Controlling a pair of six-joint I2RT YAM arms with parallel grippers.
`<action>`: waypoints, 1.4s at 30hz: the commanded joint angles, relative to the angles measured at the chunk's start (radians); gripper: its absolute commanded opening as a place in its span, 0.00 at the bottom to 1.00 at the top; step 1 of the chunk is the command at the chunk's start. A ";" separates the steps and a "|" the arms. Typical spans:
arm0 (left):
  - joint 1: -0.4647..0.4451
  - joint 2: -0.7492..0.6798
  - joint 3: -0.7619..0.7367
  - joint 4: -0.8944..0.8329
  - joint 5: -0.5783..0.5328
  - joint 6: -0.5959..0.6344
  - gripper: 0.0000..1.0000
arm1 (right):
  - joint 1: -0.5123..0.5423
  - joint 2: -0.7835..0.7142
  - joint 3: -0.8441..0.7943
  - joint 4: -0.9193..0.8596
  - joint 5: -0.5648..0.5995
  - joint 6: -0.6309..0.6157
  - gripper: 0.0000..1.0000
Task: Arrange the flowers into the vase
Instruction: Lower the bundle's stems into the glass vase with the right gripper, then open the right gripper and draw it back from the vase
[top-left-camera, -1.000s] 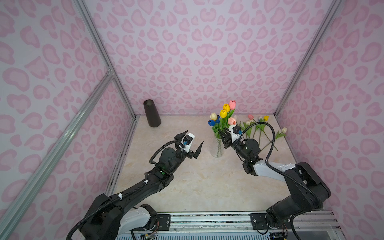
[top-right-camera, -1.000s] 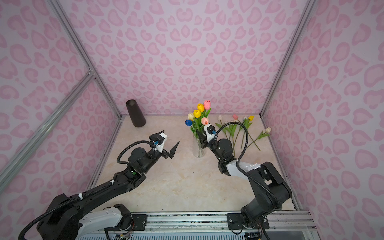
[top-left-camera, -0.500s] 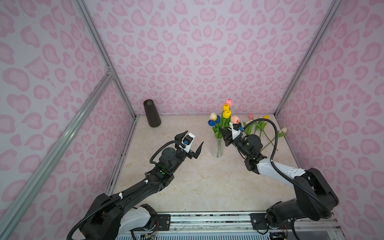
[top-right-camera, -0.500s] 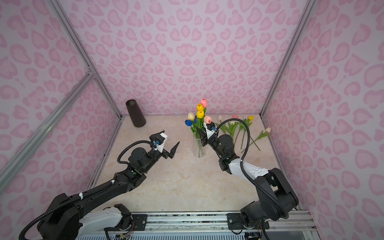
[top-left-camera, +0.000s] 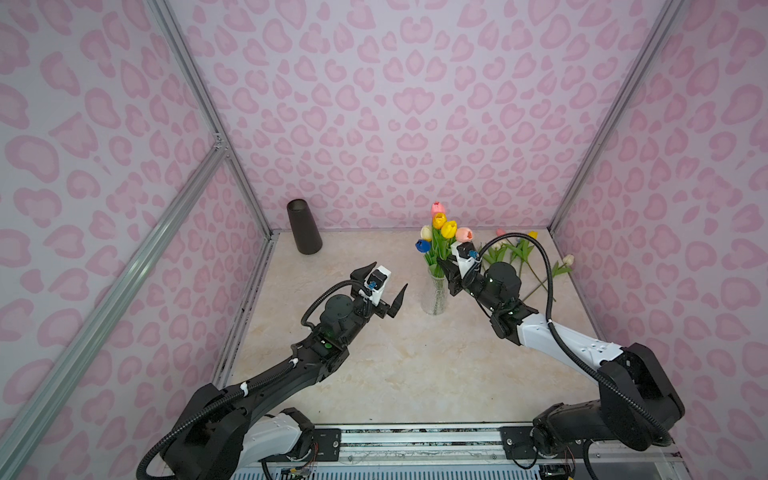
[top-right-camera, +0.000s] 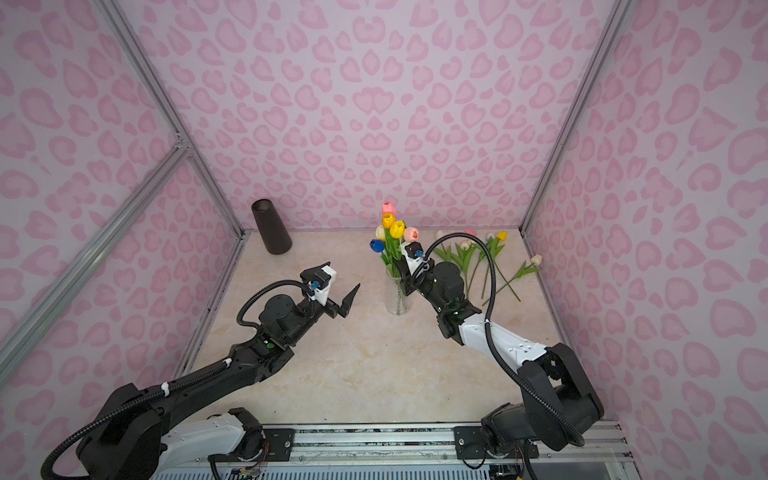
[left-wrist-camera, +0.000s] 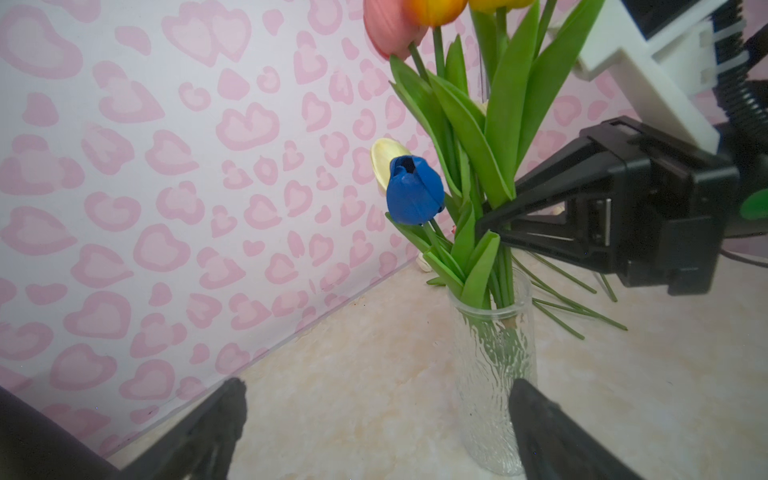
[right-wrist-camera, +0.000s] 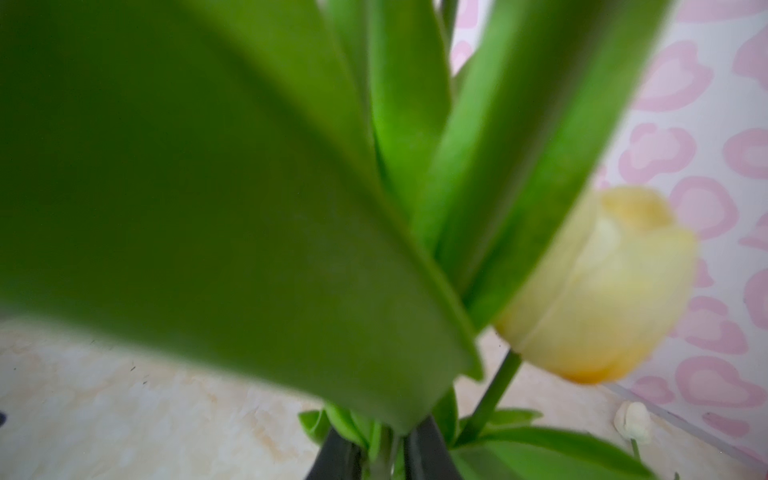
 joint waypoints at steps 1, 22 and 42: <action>0.000 0.005 0.010 0.035 0.010 -0.004 0.99 | 0.001 0.013 -0.026 0.014 0.004 -0.018 0.20; 0.001 0.024 0.027 0.040 0.013 0.006 0.99 | 0.000 -0.222 -0.144 -0.065 0.042 0.007 0.49; 0.001 0.075 0.046 0.059 0.067 -0.010 0.99 | -0.023 -0.392 0.185 -0.363 0.186 0.021 0.53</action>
